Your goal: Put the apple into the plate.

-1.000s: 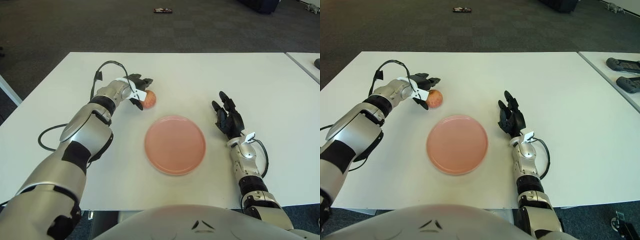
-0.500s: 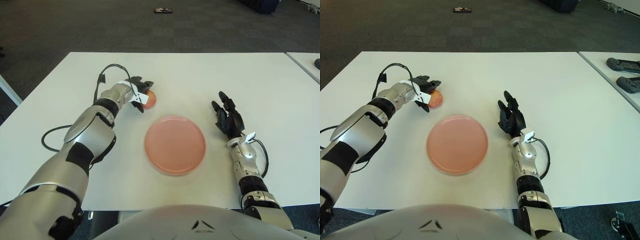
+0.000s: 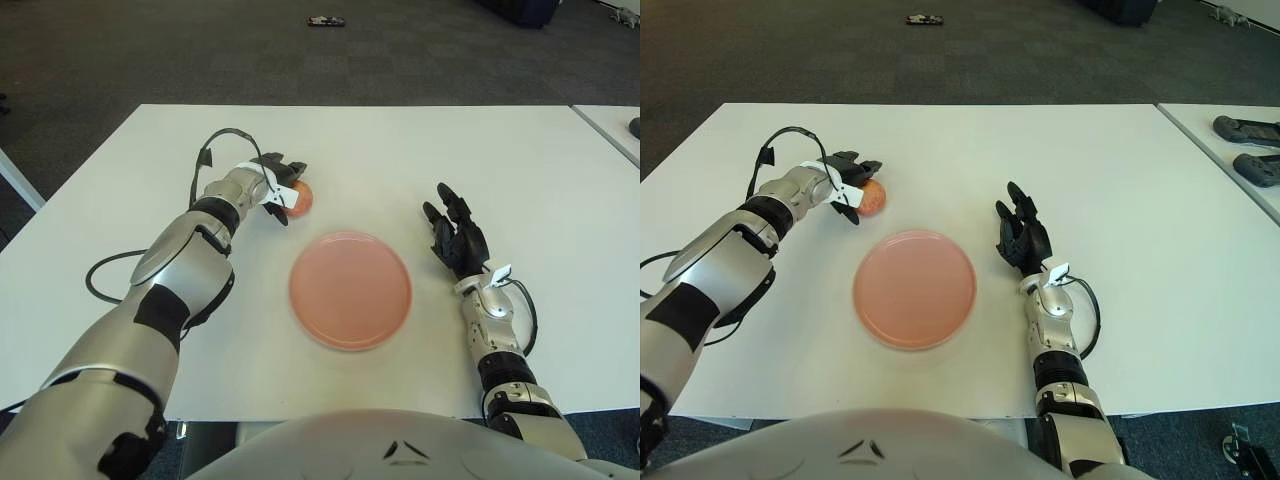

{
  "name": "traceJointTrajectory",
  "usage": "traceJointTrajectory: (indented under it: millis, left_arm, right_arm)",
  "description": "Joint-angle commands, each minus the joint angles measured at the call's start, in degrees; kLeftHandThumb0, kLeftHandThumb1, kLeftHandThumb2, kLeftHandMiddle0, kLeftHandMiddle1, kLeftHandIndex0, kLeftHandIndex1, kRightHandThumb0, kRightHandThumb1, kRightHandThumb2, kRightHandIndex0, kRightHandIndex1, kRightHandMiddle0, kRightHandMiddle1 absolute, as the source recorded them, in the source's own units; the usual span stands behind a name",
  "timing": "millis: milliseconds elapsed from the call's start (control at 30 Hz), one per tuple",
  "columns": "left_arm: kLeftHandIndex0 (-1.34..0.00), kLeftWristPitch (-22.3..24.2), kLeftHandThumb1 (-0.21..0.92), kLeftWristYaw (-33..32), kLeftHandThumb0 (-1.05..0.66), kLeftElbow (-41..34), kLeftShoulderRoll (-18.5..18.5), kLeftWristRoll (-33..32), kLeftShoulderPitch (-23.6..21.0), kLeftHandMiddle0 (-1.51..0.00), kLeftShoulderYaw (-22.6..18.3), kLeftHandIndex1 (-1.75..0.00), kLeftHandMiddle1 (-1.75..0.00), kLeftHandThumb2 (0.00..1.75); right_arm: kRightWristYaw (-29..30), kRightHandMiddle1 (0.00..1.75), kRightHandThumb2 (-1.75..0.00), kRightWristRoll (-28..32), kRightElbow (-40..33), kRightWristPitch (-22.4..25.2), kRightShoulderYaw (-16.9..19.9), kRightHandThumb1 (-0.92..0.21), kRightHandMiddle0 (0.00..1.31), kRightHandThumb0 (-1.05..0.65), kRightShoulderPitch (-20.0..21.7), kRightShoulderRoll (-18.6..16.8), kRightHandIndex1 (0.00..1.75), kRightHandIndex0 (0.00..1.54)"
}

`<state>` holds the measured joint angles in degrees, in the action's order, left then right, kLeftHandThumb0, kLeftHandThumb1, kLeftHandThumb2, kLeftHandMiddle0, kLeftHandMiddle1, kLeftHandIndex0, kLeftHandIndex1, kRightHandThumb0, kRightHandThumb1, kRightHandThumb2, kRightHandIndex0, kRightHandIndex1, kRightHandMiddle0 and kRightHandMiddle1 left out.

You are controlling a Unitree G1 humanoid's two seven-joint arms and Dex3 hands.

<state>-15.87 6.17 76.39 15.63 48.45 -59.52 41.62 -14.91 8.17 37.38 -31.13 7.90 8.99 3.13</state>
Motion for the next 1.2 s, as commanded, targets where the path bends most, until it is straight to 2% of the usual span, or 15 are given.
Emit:
traceJointTrajectory:
  millis: [0,800,1167]
  left_arm:
    - [0.0,0.3,0.78,0.5,-1.05,0.6,-0.2,0.7,1.6,0.0,0.7,0.0,0.0,0.0]
    - [0.0,-2.7,0.81,0.3,-1.05,0.8,0.4,0.1,2.0,0.0,0.7,0.0,0.0,0.01]
    - [0.0,-3.4,0.83,2.4,-0.96,0.9,0.5,-0.4,2.1,0.0,0.6,0.0,0.0,0.02]
  right_arm:
    - [0.5,0.27,-0.73,0.4,2.6,1.3,0.0,-0.92,0.0,-0.65,-3.8,-1.5,0.01,0.13]
    - [0.3,0.27,-0.7,1.0,3.6,1.1,0.3,-0.92,0.0,-0.65,-3.3,-2.0,0.01,0.13]
    - [0.8,0.27,-0.7,0.5,4.0,0.7,0.4,-0.92,0.0,-0.65,-3.2,-2.1,0.0,0.13]
